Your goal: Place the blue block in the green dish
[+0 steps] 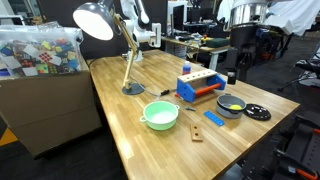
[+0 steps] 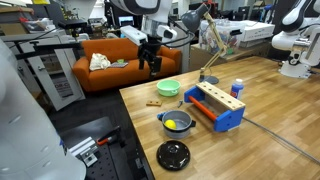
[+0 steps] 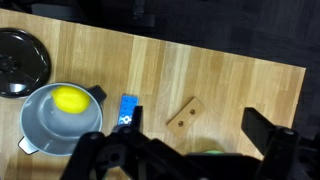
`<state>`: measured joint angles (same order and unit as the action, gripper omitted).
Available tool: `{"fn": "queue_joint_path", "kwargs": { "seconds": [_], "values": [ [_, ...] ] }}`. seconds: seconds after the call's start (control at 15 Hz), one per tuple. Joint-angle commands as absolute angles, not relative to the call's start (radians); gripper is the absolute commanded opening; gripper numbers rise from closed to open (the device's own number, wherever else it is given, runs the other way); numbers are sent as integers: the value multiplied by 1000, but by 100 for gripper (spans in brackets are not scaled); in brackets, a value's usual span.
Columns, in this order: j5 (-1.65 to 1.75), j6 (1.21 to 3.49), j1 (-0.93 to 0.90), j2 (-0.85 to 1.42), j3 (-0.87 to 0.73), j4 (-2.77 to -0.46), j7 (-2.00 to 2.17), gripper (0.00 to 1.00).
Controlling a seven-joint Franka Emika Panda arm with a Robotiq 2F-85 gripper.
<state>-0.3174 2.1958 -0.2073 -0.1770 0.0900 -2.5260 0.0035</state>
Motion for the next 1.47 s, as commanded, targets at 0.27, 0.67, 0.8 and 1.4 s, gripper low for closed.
{"fn": "queue_joint_path", "kwargs": {
  "seconds": [0.27,0.67,0.8,1.4],
  "values": [
    [-127,2322,-151,-62,127,-2491,221,100],
    [55,2353,-182,187,114,-2326,429,100],
    [32,2373,-185,166,112,-2356,403,100],
    [6,2385,-183,229,114,-2320,386,100]
  ]
}}
